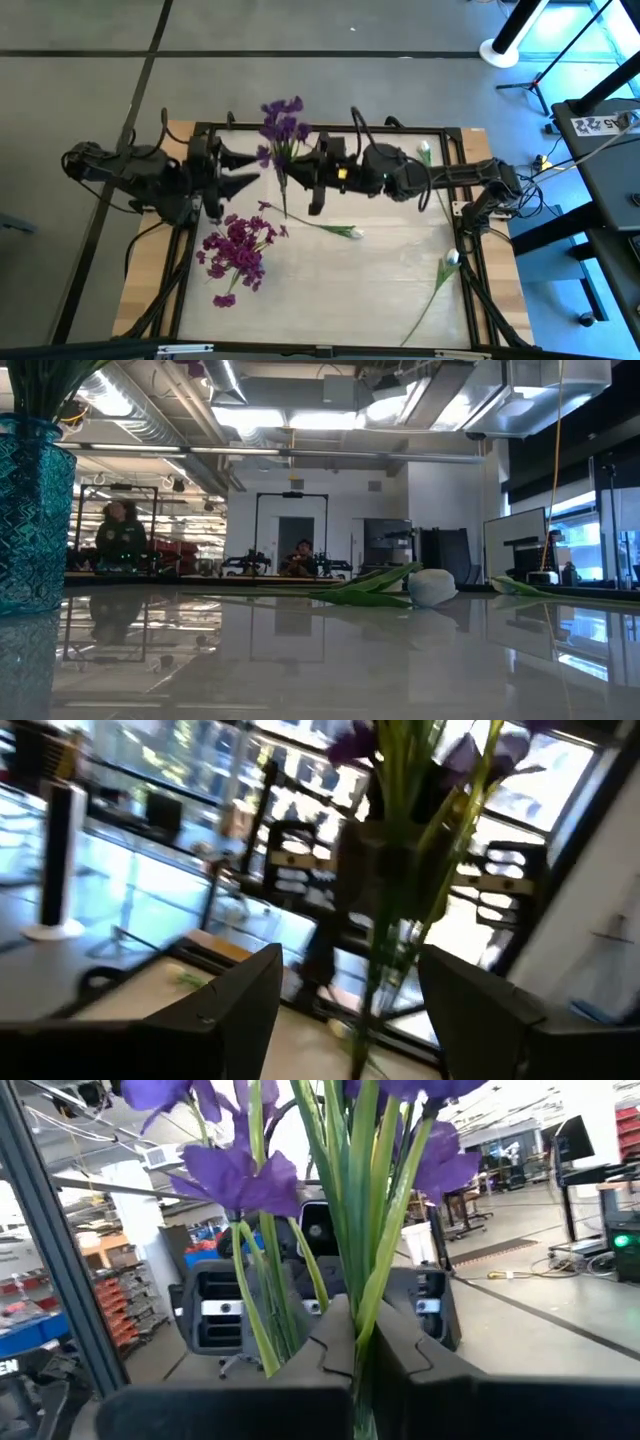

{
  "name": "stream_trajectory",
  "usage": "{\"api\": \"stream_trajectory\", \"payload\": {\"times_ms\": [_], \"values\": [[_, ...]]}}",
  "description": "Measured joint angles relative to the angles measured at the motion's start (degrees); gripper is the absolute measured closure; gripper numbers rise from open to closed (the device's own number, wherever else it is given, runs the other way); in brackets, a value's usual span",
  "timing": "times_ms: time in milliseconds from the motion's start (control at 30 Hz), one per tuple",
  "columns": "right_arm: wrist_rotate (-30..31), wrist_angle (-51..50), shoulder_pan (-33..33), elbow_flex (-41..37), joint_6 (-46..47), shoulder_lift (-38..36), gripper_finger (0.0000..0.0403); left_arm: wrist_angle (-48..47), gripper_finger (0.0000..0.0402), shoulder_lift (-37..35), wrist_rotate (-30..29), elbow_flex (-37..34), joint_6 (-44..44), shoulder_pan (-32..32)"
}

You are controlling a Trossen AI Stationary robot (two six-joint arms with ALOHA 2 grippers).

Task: Sort flowers into vase by color
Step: Put the dark purple flowers into the blue vase

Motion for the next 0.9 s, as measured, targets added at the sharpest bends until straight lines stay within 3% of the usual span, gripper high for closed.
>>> {"api": "stream_trajectory", "payload": {"times_ms": [100,467,900], "values": [[-3.2,0.0,-2.7,0.0,1.0,0.0,0.0399,0.4,0.0172,-0.8,1.6,0.0,0.7,3.7],[-6.2,0.9,-6.3,0.0,1.2,-0.1,0.0399,0.7,0.0172,-1.1,22.4,0.0,-1.7,20.5],[0.0,-3.1,-2.7,0.0,-3.5,-0.1,0.0398,-1.5,0.0172,3.2,25.6,0.0,4.3,17.2]]}}
